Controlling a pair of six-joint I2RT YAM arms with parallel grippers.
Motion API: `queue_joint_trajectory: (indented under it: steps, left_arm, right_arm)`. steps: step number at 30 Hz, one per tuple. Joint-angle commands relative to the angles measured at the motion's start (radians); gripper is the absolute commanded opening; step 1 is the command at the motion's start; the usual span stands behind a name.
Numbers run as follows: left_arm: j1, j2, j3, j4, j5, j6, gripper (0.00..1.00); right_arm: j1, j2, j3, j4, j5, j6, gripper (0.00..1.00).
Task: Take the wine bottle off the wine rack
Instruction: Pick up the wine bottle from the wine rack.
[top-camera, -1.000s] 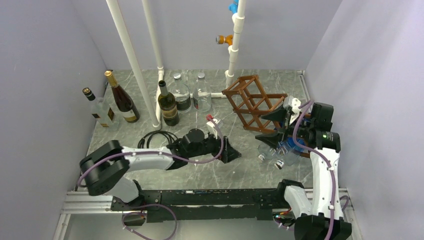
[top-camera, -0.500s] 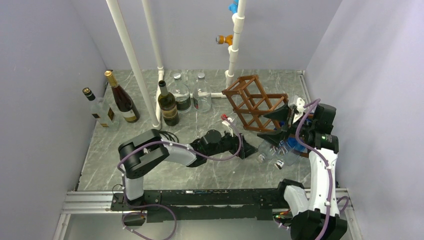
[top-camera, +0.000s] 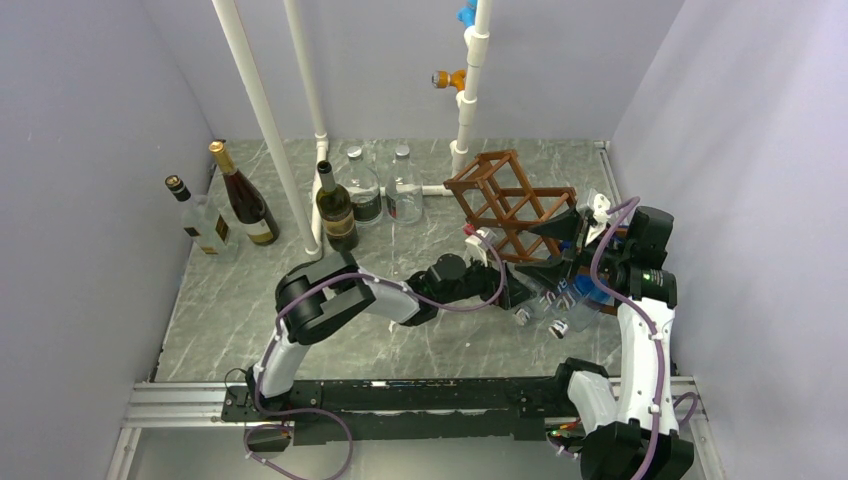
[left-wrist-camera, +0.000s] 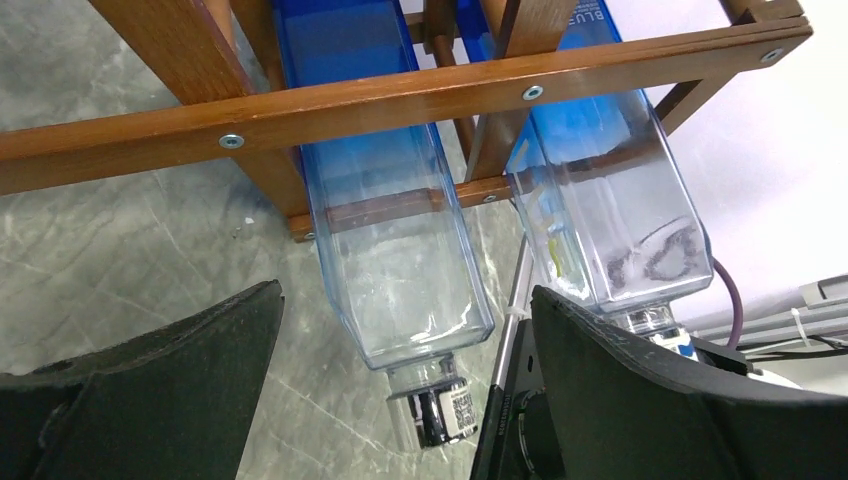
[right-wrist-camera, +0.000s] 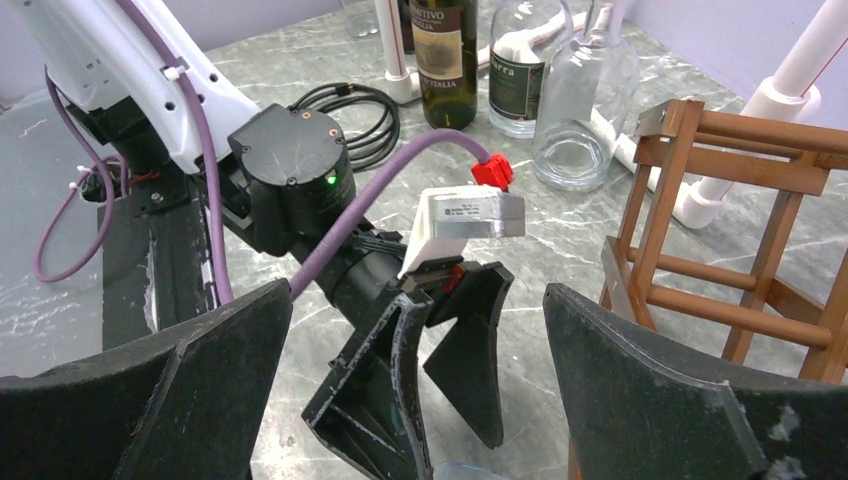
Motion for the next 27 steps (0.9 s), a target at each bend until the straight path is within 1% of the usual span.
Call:
queue_joint_trajectory:
  steps: [1,5,8,14,17,22,27]
  left_arm:
    - [-0.005,0.042,0.069,0.022,0.049,-0.039,0.99]
    - [-0.007,0.095,0.138,-0.025,0.081,-0.076,0.95]
    - [-0.012,0.129,0.193,-0.074,0.109,-0.087,0.94]
    - [-0.029,0.16,0.245,-0.139,0.106,-0.087,0.92]
    - [-0.033,0.185,0.293,-0.21,0.11,-0.091,0.88]
    - [-0.04,0.207,0.345,-0.292,0.085,-0.08,0.87]
    - [-0.042,0.211,0.362,-0.32,0.063,-0.074,0.85]
  right_arm:
    - [-0.001,-0.013,-0.008,0.036,-0.005,-0.005,1.0]
    - [0.003,-0.012,-0.009,0.034,-0.001,-0.01,1.0]
    - [0.005,-0.012,-0.011,0.033,0.003,-0.012,1.0]
    - [0.011,-0.01,-0.011,0.031,0.011,-0.018,1.0]
    - [0.013,-0.01,-0.011,0.032,0.014,-0.019,1.0]
    - [0.016,-0.009,-0.013,0.034,0.018,-0.021,1.0]
    - [0.019,-0.01,-0.014,0.034,0.021,-0.023,1.0]
